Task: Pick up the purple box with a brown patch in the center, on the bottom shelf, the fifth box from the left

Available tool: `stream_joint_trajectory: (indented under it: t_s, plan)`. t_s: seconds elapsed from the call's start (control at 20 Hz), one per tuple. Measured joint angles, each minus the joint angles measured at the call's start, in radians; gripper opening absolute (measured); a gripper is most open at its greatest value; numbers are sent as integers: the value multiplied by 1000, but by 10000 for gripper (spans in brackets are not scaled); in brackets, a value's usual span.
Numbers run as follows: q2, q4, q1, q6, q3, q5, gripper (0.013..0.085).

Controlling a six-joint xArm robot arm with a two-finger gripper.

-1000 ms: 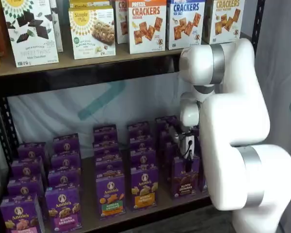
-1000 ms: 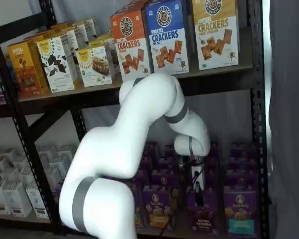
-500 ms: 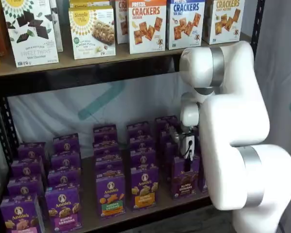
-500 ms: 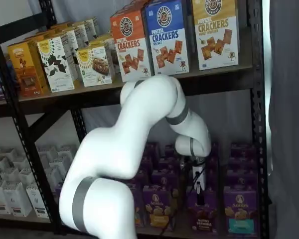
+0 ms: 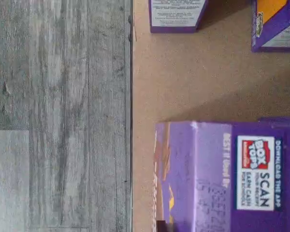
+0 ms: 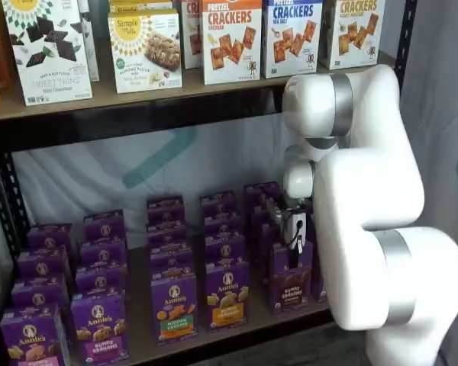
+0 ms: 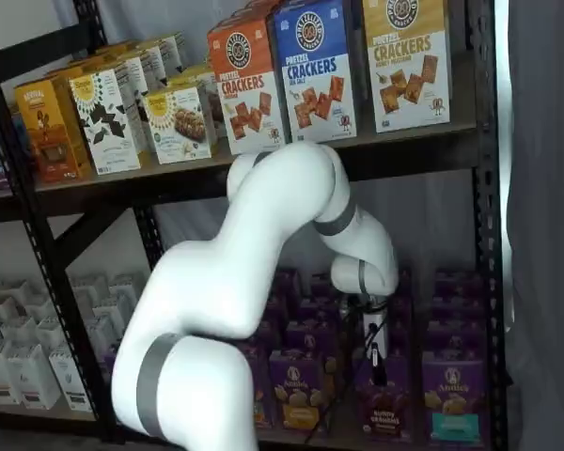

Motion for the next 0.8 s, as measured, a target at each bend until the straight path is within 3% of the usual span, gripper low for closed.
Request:
stream_joint_trajectory:
  t_s: [0.5, 0.55, 0.8]
  plan:
    - [-34, 5, -1, -5, 39, 16, 370]
    - [-41, -1, -1, 0, 45, 22, 330]
    - [-70, 0, -4, -3, 89, 9, 330]
